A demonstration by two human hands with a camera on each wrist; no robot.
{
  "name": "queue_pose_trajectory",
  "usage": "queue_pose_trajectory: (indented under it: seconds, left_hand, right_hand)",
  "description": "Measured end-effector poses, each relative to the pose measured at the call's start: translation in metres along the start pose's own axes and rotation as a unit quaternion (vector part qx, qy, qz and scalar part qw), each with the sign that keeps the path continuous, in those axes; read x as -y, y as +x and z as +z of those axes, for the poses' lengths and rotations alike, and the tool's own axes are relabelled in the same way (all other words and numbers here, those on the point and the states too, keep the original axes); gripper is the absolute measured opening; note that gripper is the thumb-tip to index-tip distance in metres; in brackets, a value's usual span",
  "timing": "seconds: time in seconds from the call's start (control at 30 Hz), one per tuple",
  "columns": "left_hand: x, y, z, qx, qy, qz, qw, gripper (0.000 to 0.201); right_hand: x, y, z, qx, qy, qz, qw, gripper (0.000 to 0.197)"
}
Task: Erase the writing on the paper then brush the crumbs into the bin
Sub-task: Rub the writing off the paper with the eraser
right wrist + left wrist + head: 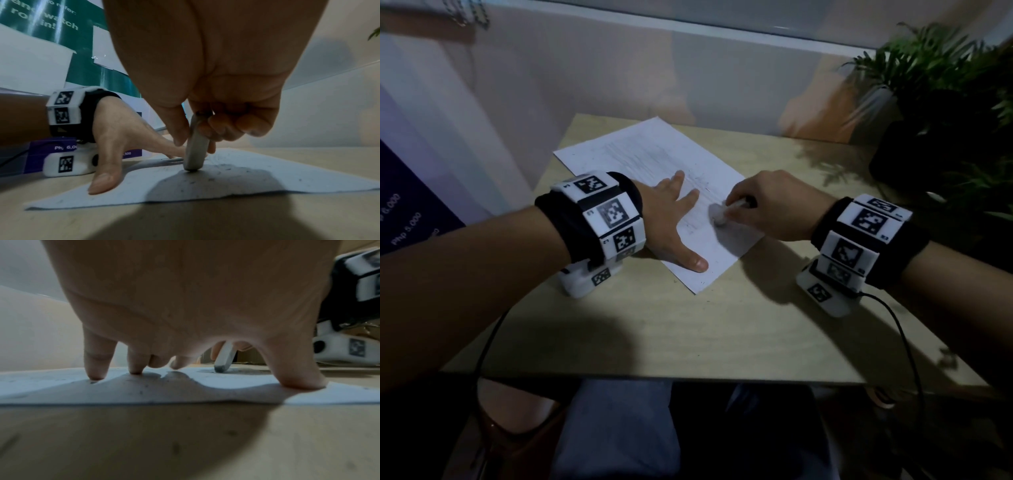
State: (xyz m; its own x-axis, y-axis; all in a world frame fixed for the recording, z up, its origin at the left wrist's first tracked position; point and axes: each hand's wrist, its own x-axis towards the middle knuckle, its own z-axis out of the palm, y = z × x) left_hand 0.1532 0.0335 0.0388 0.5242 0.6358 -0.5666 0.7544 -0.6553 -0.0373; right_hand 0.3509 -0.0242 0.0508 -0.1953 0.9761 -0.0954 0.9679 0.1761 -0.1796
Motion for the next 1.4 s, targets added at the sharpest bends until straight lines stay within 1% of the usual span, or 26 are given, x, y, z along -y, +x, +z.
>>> queue_pose_trajectory:
  seconds: [0.1, 0.17, 0.3, 0.33, 0.4, 0.47, 0.53, 0.6, 0.7, 0.77, 0.87, 0.9, 0.93, 1.0, 1.07, 1.13, 1.2, 1.23, 1.3, 1.37, 1.4]
  left_hand:
    - [0.002, 0.001, -0.002, 0.009, 0.014, -0.01, 1.0, 0.147]
    - [0.002, 0.001, -0.003, 0.012, 0.021, -0.015, 1.0, 0.145]
    - [0.0, -0.003, -0.004, 0.016, 0.012, -0.022, 1.0, 0.139]
    - [-0.001, -0.003, -0.004, 0.017, 0.012, -0.023, 1.0, 0.139]
    - [-0.002, -0.003, -0.004, 0.016, 0.008, -0.026, 1.0, 0.136]
    - [-0.002, -0.003, -0.004, 0.012, 0.007, -0.028, 1.0, 0.133]
    - [-0.002, -0.003, -0.003, 0.008, 0.011, -0.027, 1.0, 0.134]
    - [-0.001, -0.002, -0.002, 0.008, 0.01, -0.027, 1.0, 0.134]
    - [-0.001, -0.002, -0.003, 0.014, 0.004, -0.025, 1.0, 0.139]
    - [-0.001, -0.002, -0.004, 0.02, 0.004, -0.023, 1.0, 0.143]
    - [0.0, -0.001, -0.004, 0.02, 0.009, -0.023, 0.999, 0.14]
    - [0.0, -0.001, -0.004, 0.019, 0.009, -0.024, 0.999, 0.138]
    - [0.0, -0.001, -0.004, 0.018, 0.009, -0.024, 0.999, 0.137]
    - [0.0, -0.001, -0.004, 0.017, 0.008, -0.025, 1.0, 0.136]
    - [-0.001, -0.001, -0.003, 0.016, 0.009, -0.026, 1.0, 0.135]
    - [0.0, -0.001, -0.002, 0.015, 0.011, -0.025, 1.0, 0.136]
    - [0.0, 0.0, -0.003, 0.019, 0.01, -0.025, 0.999, 0.136]
    - [0.0, -0.001, -0.004, 0.021, 0.008, -0.025, 0.999, 0.136]
    - [0.0, -0.002, -0.004, 0.024, 0.004, -0.024, 0.999, 0.139]
    - [-0.001, -0.003, -0.005, 0.026, 0.004, -0.023, 0.999, 0.143]
    - [-0.001, -0.003, -0.004, 0.026, 0.005, -0.023, 0.999, 0.143]
  right_hand:
    - [-0.016, 0.009, -0.002, -0.013, -0.005, 0.076, 0.997, 0.04]
    - [-0.02, 0.01, -0.003, -0.028, -0.008, 0.101, 0.994, 0.046]
    - [-0.004, 0.007, 0.001, 0.005, -0.001, 0.057, 0.998, 0.054]
    - [-0.003, 0.008, 0.0, 0.011, 0.003, 0.057, 0.998, 0.054]
    - [-0.01, 0.013, -0.006, 0.008, 0.0, 0.082, 0.997, 0.05]
    - [-0.019, 0.017, -0.008, -0.007, -0.009, 0.109, 0.994, 0.04]
    - [-0.02, 0.018, -0.005, -0.014, -0.002, 0.108, 0.994, 0.033]
    - [-0.018, 0.019, -0.001, -0.016, 0.014, 0.107, 0.994, 0.036]
    - [-0.021, 0.02, -0.002, -0.038, 0.001, 0.124, 0.992, 0.039]
    - [-0.018, 0.017, 0.0, -0.041, 0.005, 0.105, 0.994, 0.041]
    - [-0.001, 0.009, 0.003, -0.001, 0.019, 0.054, 0.998, 0.037]
    - [0.0, 0.009, 0.002, 0.003, 0.025, 0.055, 0.998, 0.035]
    - [-0.003, 0.01, -0.001, 0.002, 0.023, 0.067, 0.997, 0.039]
    - [-0.013, 0.016, -0.006, -0.019, 0.008, 0.106, 0.994, 0.048]
    - [-0.012, 0.017, -0.004, -0.033, -0.029, 0.117, 0.992, 0.049]
    - [0.001, 0.014, 0.003, -0.026, -0.063, 0.083, 0.994, 0.045]
    - [0.009, 0.01, 0.004, -0.005, -0.04, 0.048, 0.998, 0.044]
    - [0.007, 0.011, 0.001, 0.007, -0.018, 0.051, 0.999, 0.045]
    - [-0.005, 0.015, -0.008, 0.012, -0.004, 0.087, 0.996, 0.044]
    - [-0.014, 0.017, -0.01, -0.015, -0.024, 0.119, 0.992, 0.045]
    - [-0.012, 0.016, -0.008, -0.02, -0.047, 0.119, 0.992, 0.045]
